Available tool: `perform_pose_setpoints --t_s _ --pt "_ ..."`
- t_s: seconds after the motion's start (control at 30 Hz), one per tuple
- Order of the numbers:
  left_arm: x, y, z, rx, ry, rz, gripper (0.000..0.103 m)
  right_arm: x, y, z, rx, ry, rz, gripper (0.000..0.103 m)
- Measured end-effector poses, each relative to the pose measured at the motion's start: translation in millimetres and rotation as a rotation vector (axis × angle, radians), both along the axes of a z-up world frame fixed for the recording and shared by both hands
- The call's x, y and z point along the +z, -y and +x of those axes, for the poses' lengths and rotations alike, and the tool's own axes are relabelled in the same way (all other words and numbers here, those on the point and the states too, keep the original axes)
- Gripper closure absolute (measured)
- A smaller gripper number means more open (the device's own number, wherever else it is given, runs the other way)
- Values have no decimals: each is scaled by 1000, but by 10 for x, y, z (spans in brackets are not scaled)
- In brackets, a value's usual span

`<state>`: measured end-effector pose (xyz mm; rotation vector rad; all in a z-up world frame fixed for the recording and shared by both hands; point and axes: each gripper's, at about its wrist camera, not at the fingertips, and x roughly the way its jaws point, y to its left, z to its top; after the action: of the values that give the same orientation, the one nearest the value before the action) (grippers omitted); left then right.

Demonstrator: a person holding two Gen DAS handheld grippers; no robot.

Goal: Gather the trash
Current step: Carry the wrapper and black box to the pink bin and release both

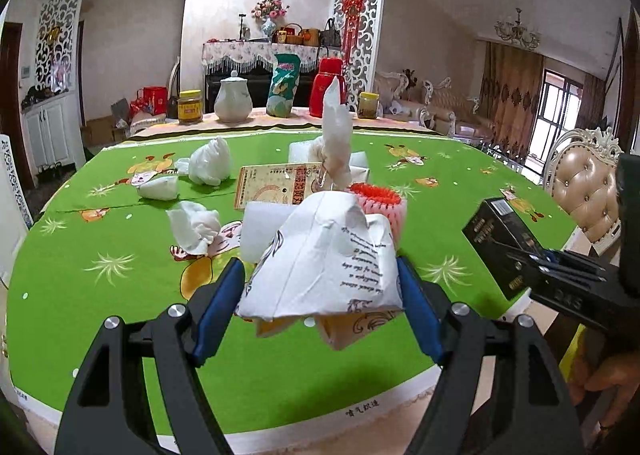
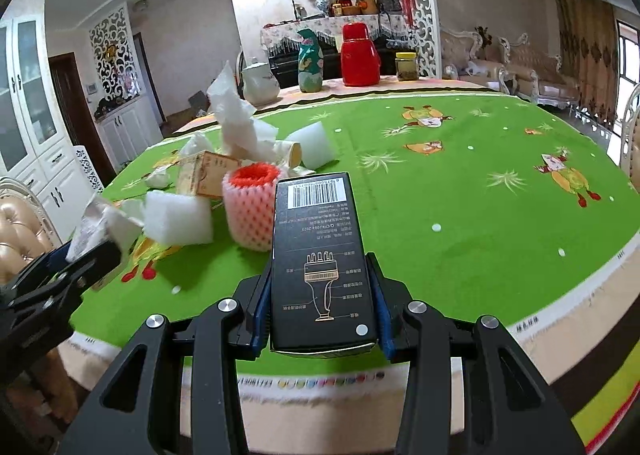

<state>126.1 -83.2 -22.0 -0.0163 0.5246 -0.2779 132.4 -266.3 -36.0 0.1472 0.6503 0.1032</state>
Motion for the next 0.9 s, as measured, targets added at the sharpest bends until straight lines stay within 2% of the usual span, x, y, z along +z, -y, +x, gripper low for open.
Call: perform_pose_setpoints --t_s 0.27,0.47,0.7,0.9 --pt "50 60 -53 -28 21 6 29 47 64 -357 -26 19 -24 62" --pt "148 379 -181 -126 75 37 29 148 305 -739 -74 69 -26 62" --pt "244 968 -338 -303 89 18 29 246 865 -1313 -229 118 -21 62" --pt "282 1607 -579 -486 82 4 29 209 1362 -1869 -394 121 -23 62"
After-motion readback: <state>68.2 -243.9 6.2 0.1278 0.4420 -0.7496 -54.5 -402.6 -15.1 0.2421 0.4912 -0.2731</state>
